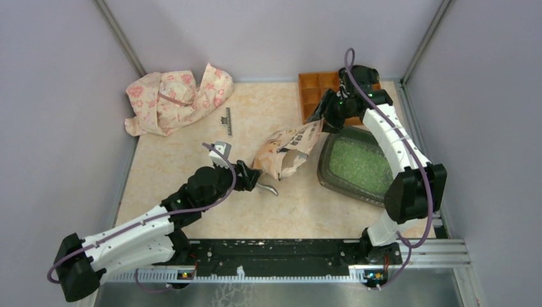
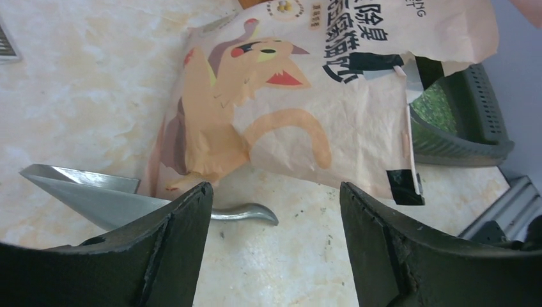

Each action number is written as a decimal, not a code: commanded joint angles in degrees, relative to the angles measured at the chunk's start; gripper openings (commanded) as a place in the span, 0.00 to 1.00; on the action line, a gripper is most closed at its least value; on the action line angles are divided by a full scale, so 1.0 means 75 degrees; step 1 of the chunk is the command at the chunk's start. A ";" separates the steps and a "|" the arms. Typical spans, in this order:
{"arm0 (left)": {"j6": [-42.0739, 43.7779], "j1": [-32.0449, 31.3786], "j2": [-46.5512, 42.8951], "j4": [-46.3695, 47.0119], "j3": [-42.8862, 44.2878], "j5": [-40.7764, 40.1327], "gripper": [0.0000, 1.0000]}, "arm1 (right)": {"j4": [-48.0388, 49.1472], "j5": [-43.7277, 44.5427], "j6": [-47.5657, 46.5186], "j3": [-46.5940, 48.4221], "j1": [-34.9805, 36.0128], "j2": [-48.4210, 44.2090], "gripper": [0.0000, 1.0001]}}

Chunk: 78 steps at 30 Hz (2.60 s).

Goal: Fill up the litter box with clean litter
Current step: Close the cat litter bag at the center of the board.

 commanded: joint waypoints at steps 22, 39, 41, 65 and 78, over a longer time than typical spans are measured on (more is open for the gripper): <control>-0.8605 0.0025 -0.1001 0.0787 -0.1137 0.1475 0.99 | 0.2113 -0.1227 -0.0110 -0.1049 0.0169 -0.0550 0.00; -1.0593 0.0043 0.0651 0.3172 -0.1725 0.0159 0.99 | 0.2519 -0.1545 0.0189 -0.1210 0.0157 -0.0925 0.00; -1.0723 0.0058 0.0766 0.3122 -0.1661 -0.0042 0.99 | 0.2606 -0.1592 0.0254 -0.1298 0.0157 -0.0998 0.00; -1.1101 0.1175 0.2859 0.2513 -0.0515 0.0669 0.83 | 0.2992 -0.1961 0.0540 -0.1646 0.0134 -0.1212 0.00; -1.0917 0.1180 0.3759 0.3235 -0.0121 0.1655 0.79 | 0.3173 -0.1987 0.0673 -0.1766 0.0129 -0.1238 0.00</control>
